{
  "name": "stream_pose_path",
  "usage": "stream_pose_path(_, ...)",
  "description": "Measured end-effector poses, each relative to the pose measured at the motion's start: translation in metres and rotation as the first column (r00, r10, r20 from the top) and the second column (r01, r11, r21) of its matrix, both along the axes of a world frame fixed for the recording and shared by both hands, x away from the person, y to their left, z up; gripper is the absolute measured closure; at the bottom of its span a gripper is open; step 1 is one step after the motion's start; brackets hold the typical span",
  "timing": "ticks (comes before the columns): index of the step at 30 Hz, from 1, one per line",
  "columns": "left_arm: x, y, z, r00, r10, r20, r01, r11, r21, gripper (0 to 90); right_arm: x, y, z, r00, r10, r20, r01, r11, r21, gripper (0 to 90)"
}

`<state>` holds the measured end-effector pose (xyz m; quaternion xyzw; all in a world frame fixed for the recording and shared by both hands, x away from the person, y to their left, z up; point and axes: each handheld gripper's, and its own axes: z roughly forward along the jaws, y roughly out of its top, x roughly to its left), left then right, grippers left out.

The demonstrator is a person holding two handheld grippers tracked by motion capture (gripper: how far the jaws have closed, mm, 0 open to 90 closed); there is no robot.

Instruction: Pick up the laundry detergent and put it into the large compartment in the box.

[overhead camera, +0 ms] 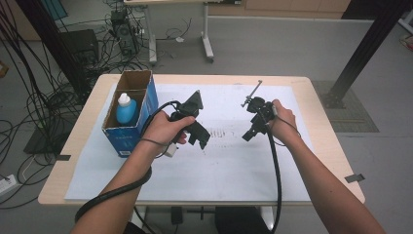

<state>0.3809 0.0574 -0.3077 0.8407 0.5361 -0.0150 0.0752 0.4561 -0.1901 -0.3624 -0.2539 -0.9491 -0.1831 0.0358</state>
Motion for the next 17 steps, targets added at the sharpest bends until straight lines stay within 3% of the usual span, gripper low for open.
stream_pose_path(7, 0.0028, 0.0073, -0.0014, 0.9996, 0.024, -0.014, -0.024, 0.9996, -0.013, 12.1, -0.0009, -0.0006, 0.0013, 1.0, -0.005, 0.002, 0.005, 1.0, -0.004, 7.0)
stream_pose_path(17, -0.0007, 0.0065, -0.0016, 0.9998, 0.016, -0.015, -0.017, 0.9996, -0.022, 12.2, -0.0075, -0.0022, 0.0066, 0.9998, -0.015, 0.012, 0.015, 0.9999, -0.001, 7.0)
